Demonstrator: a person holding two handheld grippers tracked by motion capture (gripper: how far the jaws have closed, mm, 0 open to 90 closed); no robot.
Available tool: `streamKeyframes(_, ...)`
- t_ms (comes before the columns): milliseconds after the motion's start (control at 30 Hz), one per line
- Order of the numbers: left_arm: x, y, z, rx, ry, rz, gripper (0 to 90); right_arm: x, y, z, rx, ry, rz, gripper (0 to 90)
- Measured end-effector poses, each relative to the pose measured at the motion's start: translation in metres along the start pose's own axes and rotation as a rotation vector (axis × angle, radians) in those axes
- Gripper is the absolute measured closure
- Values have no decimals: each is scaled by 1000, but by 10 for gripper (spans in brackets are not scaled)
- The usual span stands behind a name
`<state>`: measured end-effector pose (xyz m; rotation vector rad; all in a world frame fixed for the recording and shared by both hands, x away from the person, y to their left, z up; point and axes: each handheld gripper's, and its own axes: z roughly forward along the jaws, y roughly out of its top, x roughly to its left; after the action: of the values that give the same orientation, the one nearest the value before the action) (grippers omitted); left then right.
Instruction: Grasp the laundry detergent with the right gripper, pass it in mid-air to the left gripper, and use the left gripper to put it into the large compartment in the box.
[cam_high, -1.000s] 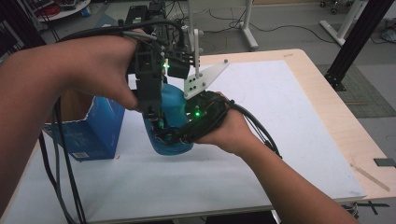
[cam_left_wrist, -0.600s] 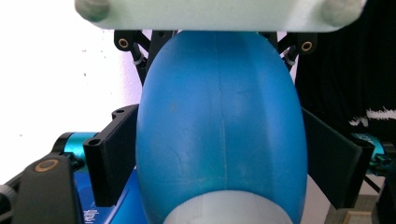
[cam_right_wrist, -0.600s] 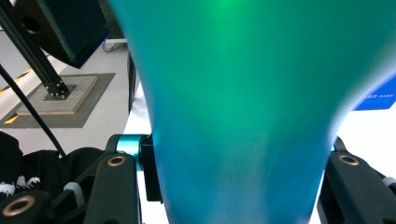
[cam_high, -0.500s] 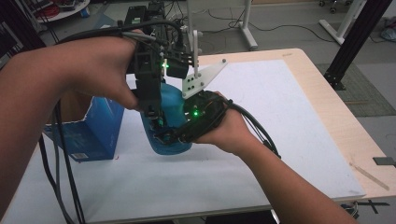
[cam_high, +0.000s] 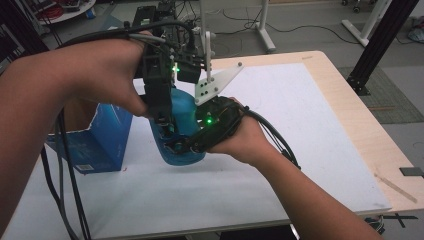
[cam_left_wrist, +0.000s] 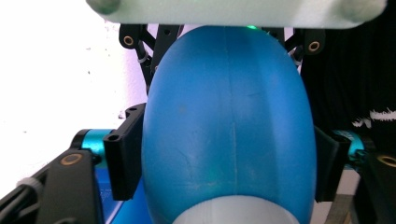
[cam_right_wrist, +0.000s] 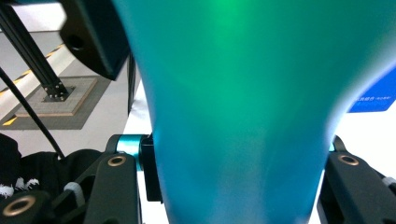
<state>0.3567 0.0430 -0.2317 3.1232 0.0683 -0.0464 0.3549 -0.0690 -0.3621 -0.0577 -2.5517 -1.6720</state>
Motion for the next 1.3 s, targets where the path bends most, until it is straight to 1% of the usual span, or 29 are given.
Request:
streamKeyframes(200,0,0,0,2,10,-1,292,0,0,0,-1,-3,-1,456)
streamKeyframes(233,0,0,-1,-6,19,3,294,0,0,0,-5,-1,-2,457)
streamKeyframes(267,0,0,-1,-6,19,3,299,0,0,0,-5,-1,-2,457)
streamKeyframes(300,0,1,-3,-6,13,14,377,0,0,0,-14,1,3,458)
streamKeyframes(333,0,1,-3,-6,13,14,386,-1,0,-1,-17,1,4,459)
streamKeyframes(367,-1,2,-4,-6,25,16,387,0,0,-1,-23,-3,-2,459)
streamKeyframes(400,-1,2,-4,-6,25,16,388,0,0,-1,-23,-3,-2,459)
streamKeyframes(433,-3,3,-5,8,26,14,389,0,1,-1,-28,-3,-4,459)
streamKeyframes(533,-3,5,-6,16,28,10,390,0,1,-2,-32,-7,-7,459)
streamKeyframes(567,-3,7,-6,27,28,8,391,0,1,-2,-28,-8,-6,459)
streamKeyframes(600,-4,7,-6,24,29,3,391,0,1,-3,-27,-5,-5,459)
streamKeyframes(800,-5,9,-8,31,32,4,392,1,1,-5,-31,-8,-8,455)
streamKeyframes(867,-6,10,-9,26,38,10,392,1,1,-5,-36,-7,-9,450)
streamKeyframes(933,-6,10,-10,26,36,8,392,2,2,-6,-39,-12,-9,446)
streamKeyframes(967,-6,10,-11,22,36,11,392,2,2,-7,-42,-16,-16,436)
streamKeyframes(1033,-5,11,-12,20,34,11,392,3,2,-9,-42,-16,-4,417)
streamKeyframes(1133,-6,11,-13,23,34,4,392,4,1,-14,-35,-33,-3,338)
streamKeyframes(1200,-5,11,-14,25,35,9,392,4,-1,-20,-22,-41,17,308)
streamKeyframes(1233,-5,10,-15,24,35,-1,392,4,-1,-24,-12,-51,11,276)
streamKeyframes(1300,-4,8,-17,25,38,-3,391,5,-2,-30,10,-66,13,226)
